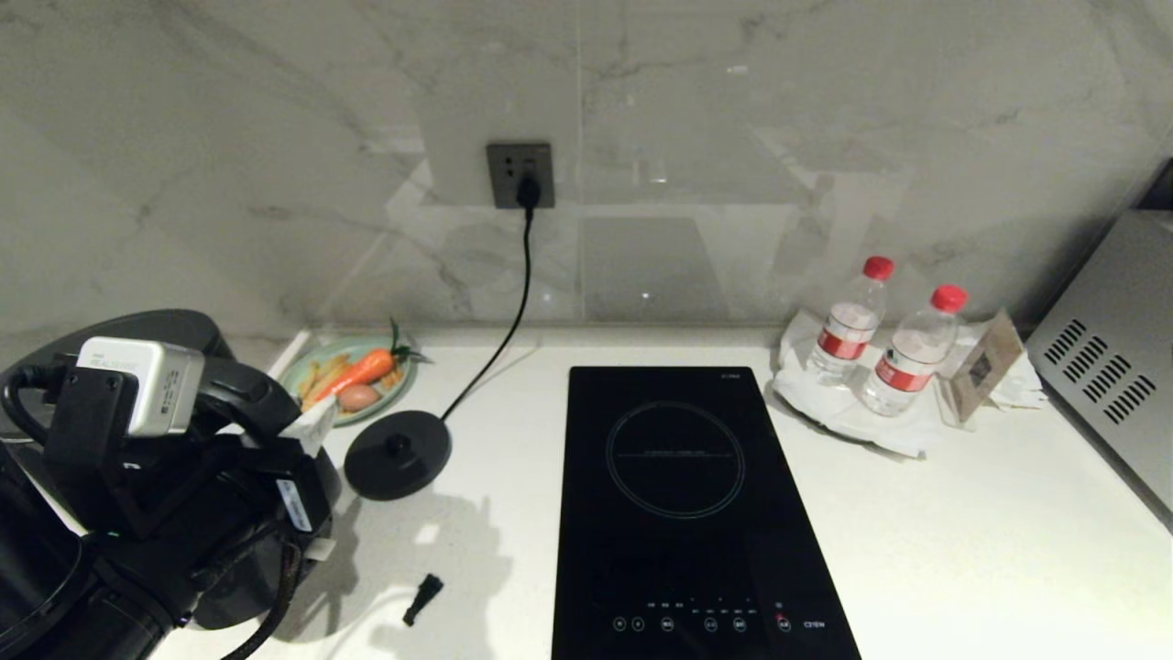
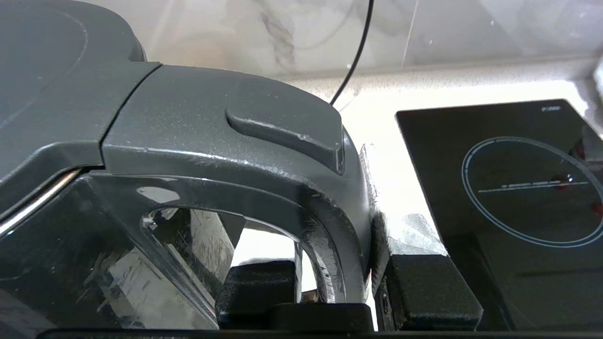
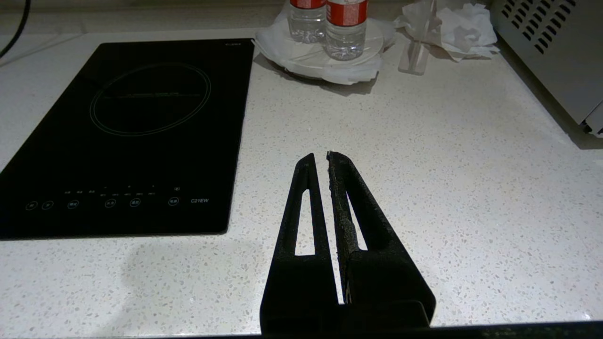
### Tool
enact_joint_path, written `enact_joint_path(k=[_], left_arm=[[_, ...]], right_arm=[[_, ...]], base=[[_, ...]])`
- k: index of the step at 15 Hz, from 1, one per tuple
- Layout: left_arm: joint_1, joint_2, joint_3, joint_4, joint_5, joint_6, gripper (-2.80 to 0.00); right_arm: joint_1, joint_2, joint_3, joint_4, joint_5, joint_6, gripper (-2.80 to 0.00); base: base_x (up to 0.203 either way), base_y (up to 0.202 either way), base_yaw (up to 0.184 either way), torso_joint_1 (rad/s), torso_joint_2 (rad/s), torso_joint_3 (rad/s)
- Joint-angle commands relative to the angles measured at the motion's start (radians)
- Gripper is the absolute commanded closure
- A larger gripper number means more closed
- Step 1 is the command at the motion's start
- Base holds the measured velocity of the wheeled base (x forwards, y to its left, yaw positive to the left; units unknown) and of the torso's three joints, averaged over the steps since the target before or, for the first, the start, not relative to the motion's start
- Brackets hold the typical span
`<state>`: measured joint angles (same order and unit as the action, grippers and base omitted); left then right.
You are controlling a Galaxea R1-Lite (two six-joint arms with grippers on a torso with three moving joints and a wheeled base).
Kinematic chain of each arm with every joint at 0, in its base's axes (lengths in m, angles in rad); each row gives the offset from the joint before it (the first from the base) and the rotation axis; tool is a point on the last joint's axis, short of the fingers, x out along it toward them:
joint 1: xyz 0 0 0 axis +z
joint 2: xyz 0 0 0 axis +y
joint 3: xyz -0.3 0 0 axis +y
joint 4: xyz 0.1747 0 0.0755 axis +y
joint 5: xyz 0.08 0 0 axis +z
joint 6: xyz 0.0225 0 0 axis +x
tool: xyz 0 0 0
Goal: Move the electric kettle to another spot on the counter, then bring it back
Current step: Place it by the sink
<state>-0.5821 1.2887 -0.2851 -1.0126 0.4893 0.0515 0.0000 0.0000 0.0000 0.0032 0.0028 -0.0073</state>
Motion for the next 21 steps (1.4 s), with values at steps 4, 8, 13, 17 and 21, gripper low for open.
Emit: enact_joint_path(k=[4,8,13,17,21], left_arm=[[-0.001,0.013,0.015,-0.006,0.002,-0.001,0.00],[-0.001,0.013,0.019,-0.005,0.003,-0.004,0.00],[-0.005,-0.001,0.058,-0.008,0.000,-0.006,0.00],[-0.005,-0.003,0.112,-0.010,0.000,-0.051,0.00],[-0.004,-0.010,0.115,-0.012,0.000,-0.059,0.00]], right_arm=[[0.000,0.000,0.000,0.000,0.000,0.000,0.00],[0.000,0.000,0.000,0.000,0.000,0.000,0.00],[0.000,0.000,0.000,0.000,0.000,0.000,0.00],[0.000,0.000,0.000,0.000,0.000,0.000,0.00],[0.000,0.000,0.000,0.000,0.000,0.000,0.00]], base=[[0.000,0.000,0.000,0.003,0.00,0.202],[0.000,0.000,0.000,0.002,0.00,0.201],[0.000,0.000,0.000,0.004,0.00,0.144],[0.000,0.000,0.000,0.002,0.00,0.008],[0.000,0.000,0.000,0.000,0.00,0.000]])
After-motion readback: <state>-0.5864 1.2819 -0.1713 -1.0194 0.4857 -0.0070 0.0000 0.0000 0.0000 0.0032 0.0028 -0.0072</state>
